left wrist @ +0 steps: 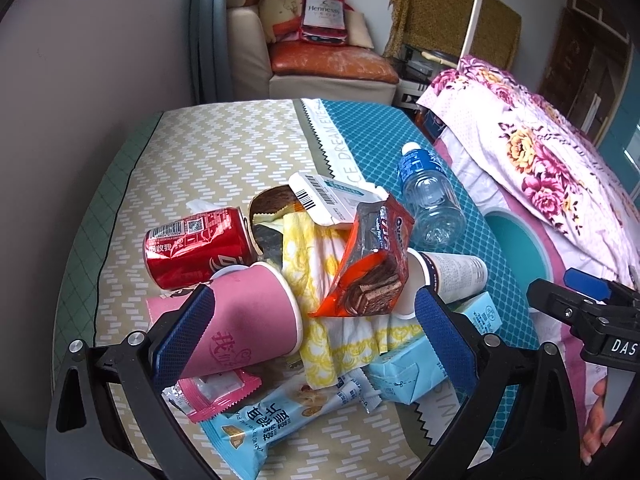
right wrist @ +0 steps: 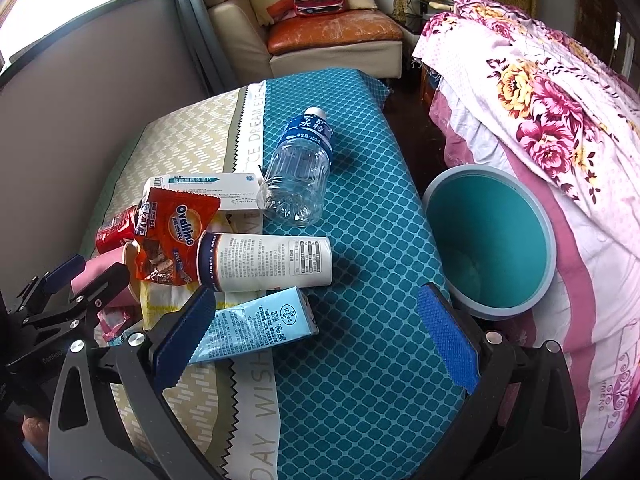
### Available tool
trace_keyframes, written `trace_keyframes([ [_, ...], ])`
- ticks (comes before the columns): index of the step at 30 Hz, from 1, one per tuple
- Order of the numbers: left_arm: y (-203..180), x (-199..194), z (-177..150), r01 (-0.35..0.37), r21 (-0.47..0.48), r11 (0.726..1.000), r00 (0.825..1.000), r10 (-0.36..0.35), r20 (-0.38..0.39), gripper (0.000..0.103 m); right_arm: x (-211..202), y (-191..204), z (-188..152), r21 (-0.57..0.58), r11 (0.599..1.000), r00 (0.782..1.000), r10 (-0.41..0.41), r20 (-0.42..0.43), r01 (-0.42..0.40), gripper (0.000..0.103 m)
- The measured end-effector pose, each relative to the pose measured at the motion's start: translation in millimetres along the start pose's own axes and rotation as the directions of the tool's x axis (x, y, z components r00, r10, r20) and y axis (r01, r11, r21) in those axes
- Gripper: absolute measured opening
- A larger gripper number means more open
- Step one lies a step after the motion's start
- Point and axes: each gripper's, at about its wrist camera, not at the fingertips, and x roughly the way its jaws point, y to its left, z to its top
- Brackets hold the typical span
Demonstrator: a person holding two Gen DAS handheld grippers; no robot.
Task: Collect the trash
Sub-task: 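Move both tools toward the pile of trash on the table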
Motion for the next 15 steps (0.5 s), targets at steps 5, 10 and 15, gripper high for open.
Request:
trace_keyframes([
  [5,1,0,0,0.002,0.001,1.000,1.000,-0.002,-0.003,0.100,1,-1,-1,0.002,1.000,1.000,0.000,-0.004,0.000,0.097],
  [10,4,0,-2,0.011,0.015,1.000,1.000,-0.010,-0.009,0.100,4,1,-2,0.004,1.000,1.000,-0.002,-0.021,0.002,0.097],
  [15,21,-7,4,0.009,0.089,0.996,1.000,-0.009,-0.006,0.100,6,3,-3,0.023,1.000,0.998,0.002,-0.060,-0.001,0.097],
])
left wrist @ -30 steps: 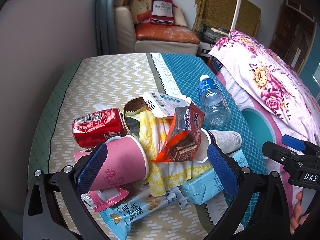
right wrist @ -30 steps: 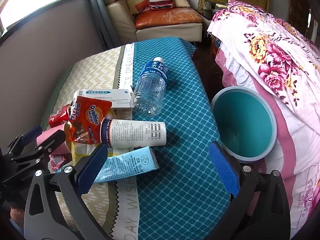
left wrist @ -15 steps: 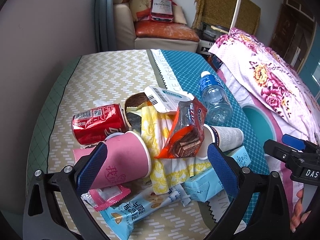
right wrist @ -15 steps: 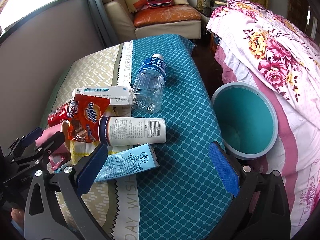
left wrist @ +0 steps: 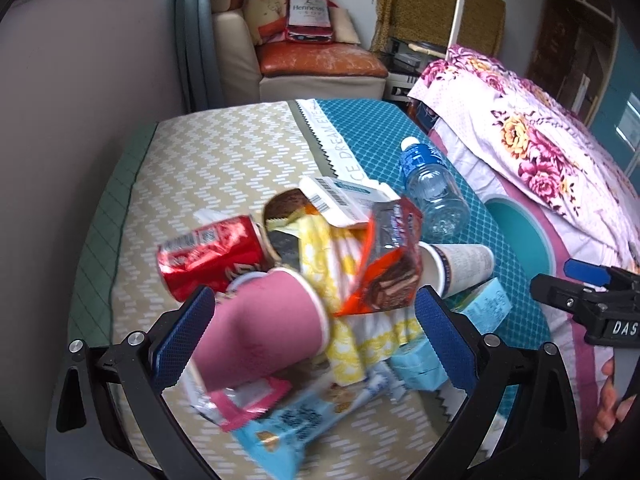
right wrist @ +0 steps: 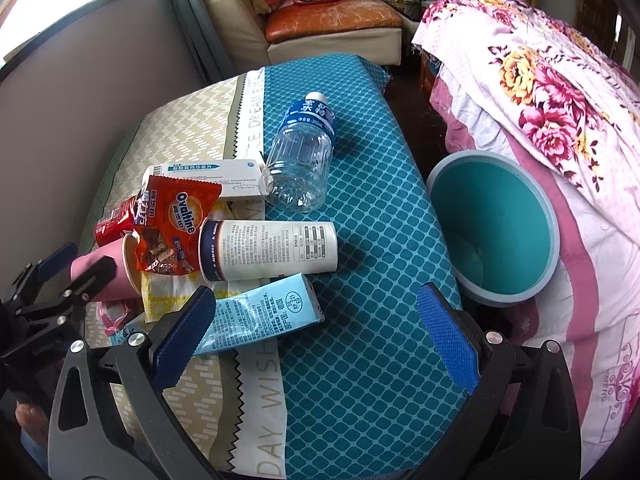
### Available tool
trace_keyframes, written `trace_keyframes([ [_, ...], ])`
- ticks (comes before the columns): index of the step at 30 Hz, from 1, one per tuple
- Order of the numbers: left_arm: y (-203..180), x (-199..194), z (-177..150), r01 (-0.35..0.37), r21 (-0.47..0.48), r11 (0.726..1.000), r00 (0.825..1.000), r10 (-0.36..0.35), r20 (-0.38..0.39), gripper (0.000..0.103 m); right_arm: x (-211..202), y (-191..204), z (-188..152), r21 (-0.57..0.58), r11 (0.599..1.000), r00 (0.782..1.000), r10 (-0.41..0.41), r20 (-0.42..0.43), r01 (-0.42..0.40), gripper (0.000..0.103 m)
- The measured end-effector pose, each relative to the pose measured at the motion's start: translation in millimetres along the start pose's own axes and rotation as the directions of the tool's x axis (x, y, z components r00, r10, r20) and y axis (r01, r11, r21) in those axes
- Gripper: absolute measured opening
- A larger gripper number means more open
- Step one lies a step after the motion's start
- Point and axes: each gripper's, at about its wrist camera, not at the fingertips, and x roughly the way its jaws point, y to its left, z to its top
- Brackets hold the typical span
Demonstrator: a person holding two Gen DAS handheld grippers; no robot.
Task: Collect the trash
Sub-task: 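Grasp the pink paper cup with the left tool while the right tool grasps the light-blue carton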
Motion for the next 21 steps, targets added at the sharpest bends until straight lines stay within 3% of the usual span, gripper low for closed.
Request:
trace_keyframes([
  [4,22,-3,3,0.005,0.041,0.999,1.000,-0.004,-0.014,0.100,14,6,-3,0.037,0.999,0.997,0.023,-0.075,-0.020,0.097],
  [9,41,3,1,0.046,0.101,0.994,0.997,-0.041,-0.058,0.100,42,19,-10,0.125,0.990,0.978,0.090,-0.191,-0.067,0.097],
  [18,41,21,-5,0.065,0.286,0.956,0.991,-0.030,-0.127,0.098,74,36,-14,0.219,0.973,0.960,0.129,-0.249,-0.074,0.097],
  [19,40,23,-4,0.073,0.302,0.951,0.990,-0.033,-0.138,0.095,76,38,-16,0.223,0.972,0.957,0.137,-0.255,-0.080,0.094],
  [21,36,29,-5,0.101,0.336,0.937,0.985,-0.045,-0.169,0.091,79,41,-20,0.228,0.968,0.951,0.162,-0.264,-0.101,0.078],
])
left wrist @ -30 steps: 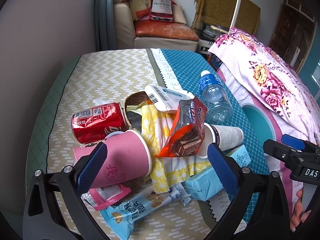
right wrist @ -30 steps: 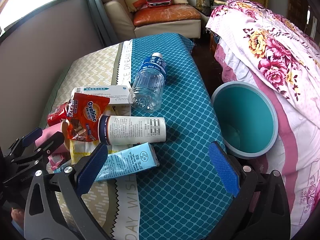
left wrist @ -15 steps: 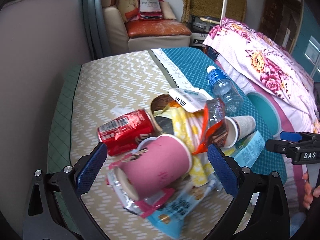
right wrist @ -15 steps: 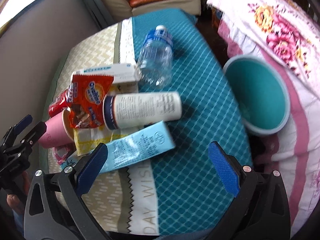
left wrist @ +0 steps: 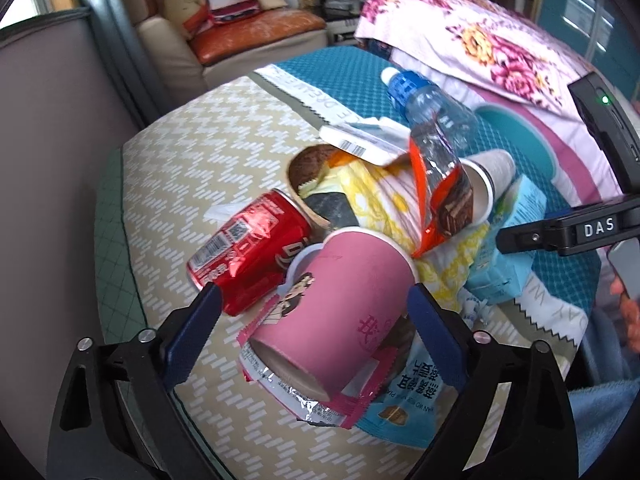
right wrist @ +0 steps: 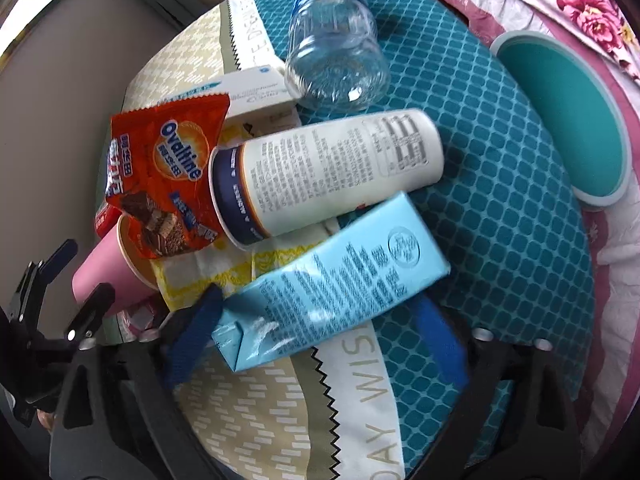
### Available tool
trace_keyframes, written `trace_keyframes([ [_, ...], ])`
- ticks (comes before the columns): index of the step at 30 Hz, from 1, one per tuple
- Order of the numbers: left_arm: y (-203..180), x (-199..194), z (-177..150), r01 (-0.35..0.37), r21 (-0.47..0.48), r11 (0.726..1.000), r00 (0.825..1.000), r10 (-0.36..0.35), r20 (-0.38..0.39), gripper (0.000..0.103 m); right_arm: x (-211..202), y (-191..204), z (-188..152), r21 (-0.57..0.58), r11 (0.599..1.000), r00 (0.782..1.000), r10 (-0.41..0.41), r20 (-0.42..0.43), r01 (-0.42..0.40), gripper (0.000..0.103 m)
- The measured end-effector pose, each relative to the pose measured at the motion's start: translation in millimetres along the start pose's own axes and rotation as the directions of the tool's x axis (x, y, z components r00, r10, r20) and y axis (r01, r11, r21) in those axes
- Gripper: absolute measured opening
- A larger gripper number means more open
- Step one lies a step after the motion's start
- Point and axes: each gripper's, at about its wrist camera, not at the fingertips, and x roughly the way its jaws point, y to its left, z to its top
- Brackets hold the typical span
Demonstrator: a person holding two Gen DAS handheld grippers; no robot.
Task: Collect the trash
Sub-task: 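Grasp the pink paper cup with the left tool while the right tool grasps the light-blue carton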
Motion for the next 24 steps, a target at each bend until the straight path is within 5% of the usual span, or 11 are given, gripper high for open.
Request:
trace_keyframes([
  [4,-13,9,-4,0.050,0.075,0.996,0.997,-0.045,-0.064,0.073,-6,5,-6,-0.038,0.998,0.999,0.050,-0.002,-0.050,0.055],
  [8,-18,6,-13,0.082,0.078,0.994,0.995,-0.076,-0.068,0.067,-14,5,-11,-0.069,0.996,0.998,0.059,-0.013,-0.060,0.041],
  [12,-18,4,-17,0.125,0.056,0.991,0.989,-0.120,-0.084,0.065,-23,-1,-20,-0.070,0.996,0.999,0.045,-0.030,-0.047,0.046],
  [14,-21,5,-16,0.116,0.064,0.991,0.990,-0.109,-0.092,0.066,-25,-5,-21,-0.042,0.998,0.998,0.042,-0.037,-0.044,0.070],
  [24,-40,28,-14,0.075,0.119,0.990,0.986,-0.056,-0.157,0.070,-18,-23,-6,0.080,0.996,0.998,0.045,-0.038,-0.042,0.078],
])
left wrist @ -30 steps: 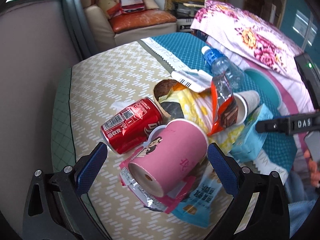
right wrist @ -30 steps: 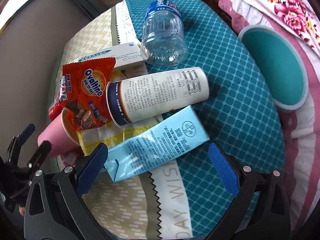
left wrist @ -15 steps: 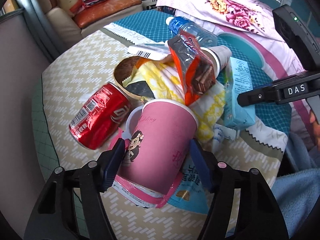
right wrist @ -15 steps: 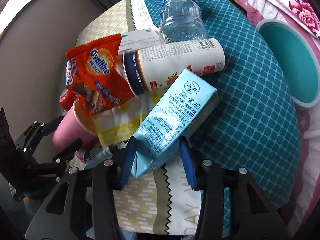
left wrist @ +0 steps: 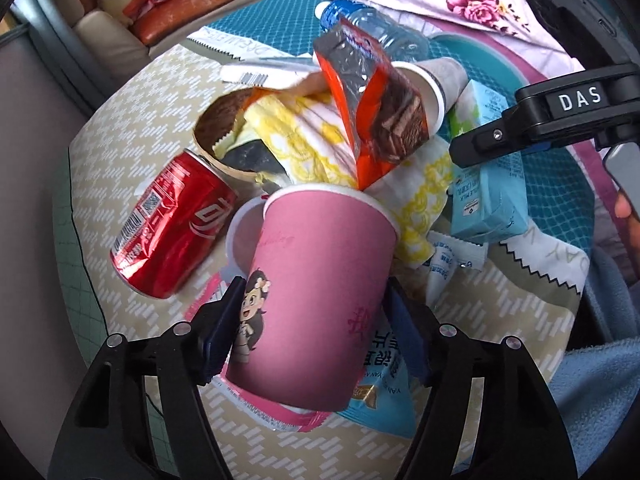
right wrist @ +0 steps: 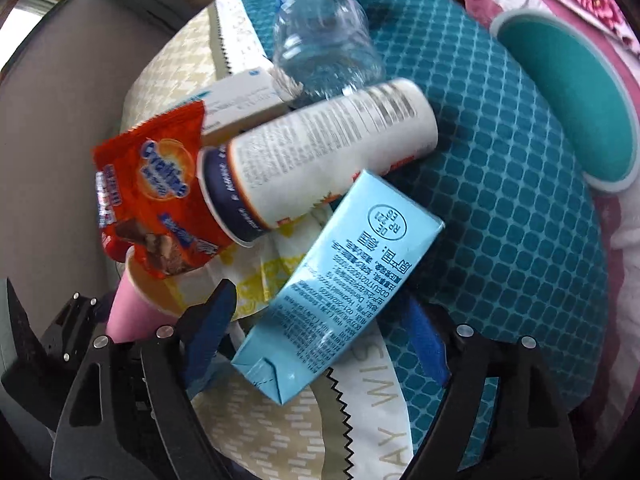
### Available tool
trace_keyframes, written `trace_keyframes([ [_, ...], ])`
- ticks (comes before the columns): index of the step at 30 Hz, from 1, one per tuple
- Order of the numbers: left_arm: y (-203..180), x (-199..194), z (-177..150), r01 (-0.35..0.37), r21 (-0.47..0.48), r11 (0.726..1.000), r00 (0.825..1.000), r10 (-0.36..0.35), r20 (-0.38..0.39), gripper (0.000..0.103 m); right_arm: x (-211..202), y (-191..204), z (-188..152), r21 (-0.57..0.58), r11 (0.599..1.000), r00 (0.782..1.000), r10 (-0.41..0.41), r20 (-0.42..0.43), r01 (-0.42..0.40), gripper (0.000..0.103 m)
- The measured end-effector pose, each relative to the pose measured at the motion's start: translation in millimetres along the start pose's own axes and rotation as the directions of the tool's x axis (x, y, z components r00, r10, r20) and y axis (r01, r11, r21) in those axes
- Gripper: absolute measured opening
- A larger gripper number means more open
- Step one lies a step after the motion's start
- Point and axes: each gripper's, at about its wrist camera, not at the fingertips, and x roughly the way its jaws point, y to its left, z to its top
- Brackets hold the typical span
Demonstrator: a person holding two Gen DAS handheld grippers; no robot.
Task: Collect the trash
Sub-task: 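Grasp the pink paper cup with the left tool while the right tool grasps the light-blue carton, then carry the light-blue carton over the teal bin and open the right tool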
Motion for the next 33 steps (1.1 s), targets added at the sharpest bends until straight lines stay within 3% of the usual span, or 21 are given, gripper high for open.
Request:
trace_keyframes([
  [1,0,0,-1,0.003,-0.009,1.000,1.000,-0.003,0.003,0.068,3,-4,0,0.004,1.000,1.000,-0.003,-0.003,0.003,0.078],
  [3,3,-4,-3,0.010,-0.040,0.999,1.000,-0.009,0.018,0.067,5,-11,-4,-0.010,1.000,1.000,0.003,0.008,-0.003,0.069],
  [4,5,-8,-4,0.011,-0.055,0.998,1.000,-0.009,0.027,0.066,1,-13,-7,-0.030,0.999,0.999,0.032,0.017,-0.032,0.059],
  [8,12,-34,-9,0.028,-0.111,0.993,0.997,-0.019,0.081,0.066,-17,-25,-26,-0.081,0.994,0.997,0.074,0.018,-0.073,0.045],
  [16,18,-76,-2,0.025,-0.181,0.983,0.989,0.003,0.151,0.066,-59,-38,-49,-0.142,0.982,0.990,0.132,0.054,-0.123,0.041],
  [26,-1,-95,32,0.042,-0.187,0.981,0.977,-0.002,0.211,0.066,-104,-42,-33,-0.146,0.964,0.961,0.240,0.139,-0.220,0.038],
  [33,-11,-79,53,0.063,-0.198,0.978,0.980,-0.024,0.195,0.066,-80,-39,-10,-0.142,0.972,0.972,0.203,0.118,-0.186,0.037],
])
